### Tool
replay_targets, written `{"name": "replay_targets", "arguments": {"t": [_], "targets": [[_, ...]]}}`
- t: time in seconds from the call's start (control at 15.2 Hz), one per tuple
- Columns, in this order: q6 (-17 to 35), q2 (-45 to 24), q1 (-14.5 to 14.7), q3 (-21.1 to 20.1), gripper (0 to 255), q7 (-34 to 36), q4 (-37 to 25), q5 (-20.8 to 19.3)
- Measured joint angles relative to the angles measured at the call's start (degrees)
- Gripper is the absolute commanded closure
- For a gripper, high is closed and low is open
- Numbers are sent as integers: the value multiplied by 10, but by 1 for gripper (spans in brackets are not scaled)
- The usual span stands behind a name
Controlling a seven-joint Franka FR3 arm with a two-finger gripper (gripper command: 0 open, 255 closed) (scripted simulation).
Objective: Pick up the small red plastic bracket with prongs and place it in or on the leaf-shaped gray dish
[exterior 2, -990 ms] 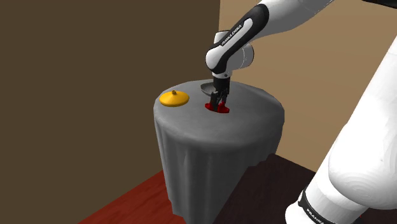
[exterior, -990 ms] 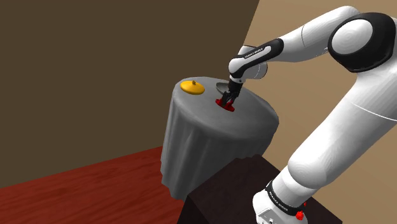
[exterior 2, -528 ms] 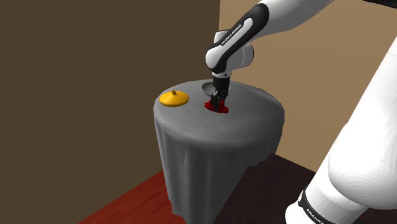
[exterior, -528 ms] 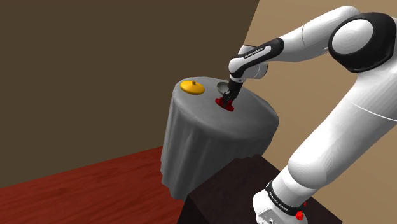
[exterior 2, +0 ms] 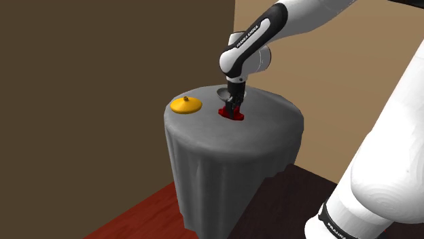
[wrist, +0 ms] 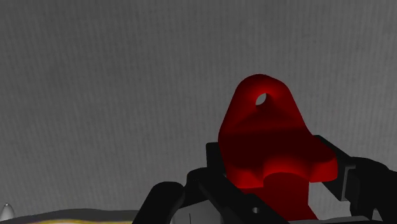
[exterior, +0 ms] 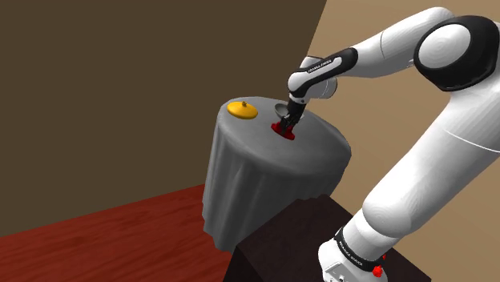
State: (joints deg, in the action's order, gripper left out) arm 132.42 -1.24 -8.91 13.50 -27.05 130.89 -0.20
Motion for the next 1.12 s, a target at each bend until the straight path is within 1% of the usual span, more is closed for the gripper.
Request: {"name": "replay_targets", "arguments": {"t": [0.33,1.12], "targets": [[-33,22,0,0,255,5,-9,-7],[-126,66,1,-3,255,13,-60,-17]]}}
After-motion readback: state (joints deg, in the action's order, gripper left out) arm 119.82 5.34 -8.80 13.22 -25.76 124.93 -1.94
